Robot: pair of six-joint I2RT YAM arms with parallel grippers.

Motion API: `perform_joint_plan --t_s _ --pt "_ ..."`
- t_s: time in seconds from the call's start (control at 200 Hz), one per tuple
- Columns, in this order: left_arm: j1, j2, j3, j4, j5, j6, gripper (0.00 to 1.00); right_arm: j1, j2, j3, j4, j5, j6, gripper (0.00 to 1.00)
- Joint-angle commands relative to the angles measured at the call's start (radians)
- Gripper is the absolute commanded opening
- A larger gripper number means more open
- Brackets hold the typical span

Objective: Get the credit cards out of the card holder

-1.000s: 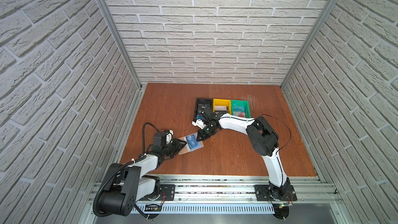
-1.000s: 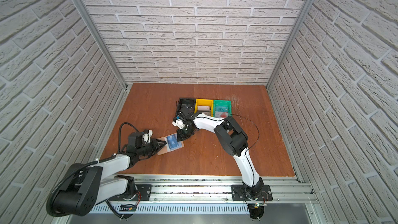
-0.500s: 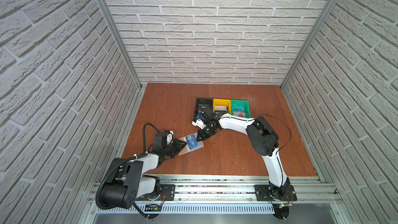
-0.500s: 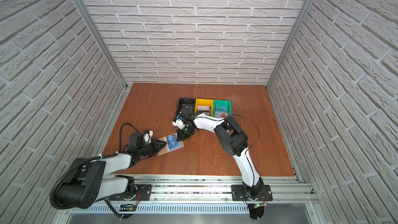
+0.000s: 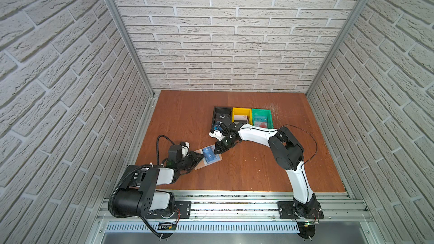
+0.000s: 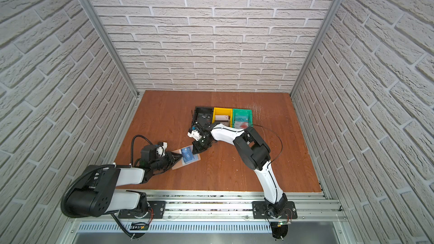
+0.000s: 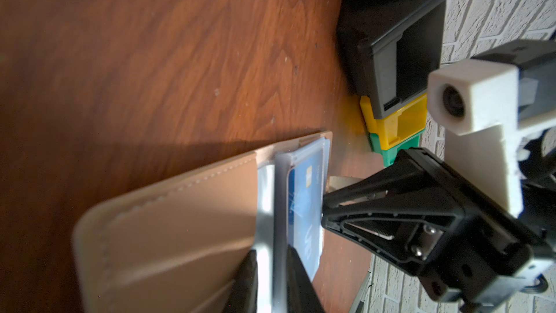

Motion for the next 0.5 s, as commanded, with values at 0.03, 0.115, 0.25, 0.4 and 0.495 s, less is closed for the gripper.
perform_joint_plan --t_s 0.03,0.115,0.25,0.4,0.495 --pt "-0.004 -0.016 -0.015 0.025 -0.005 0.012 0.20 0.047 0.083 -0.031 -0.043 0.048 0.005 0.15" --pt "-0.002 -0.016 -0.015 0.029 -0.003 0.011 0.20 0.048 0.085 -0.029 -0.043 0.049 0.006 0.15" --pt "-0.003 -0.018 -0.018 0.033 -0.002 0.009 0.19 0.048 0.086 -0.027 -0.042 0.048 0.008 0.15" --pt "-0.003 -0.007 -0.019 0.032 -0.005 0.013 0.18 0.048 0.086 -0.029 -0.042 0.051 0.010 0.15" --pt "-0.003 0.006 -0.022 0.046 -0.004 0.009 0.16 0.048 0.085 -0.032 -0.042 0.055 0.009 0.14"
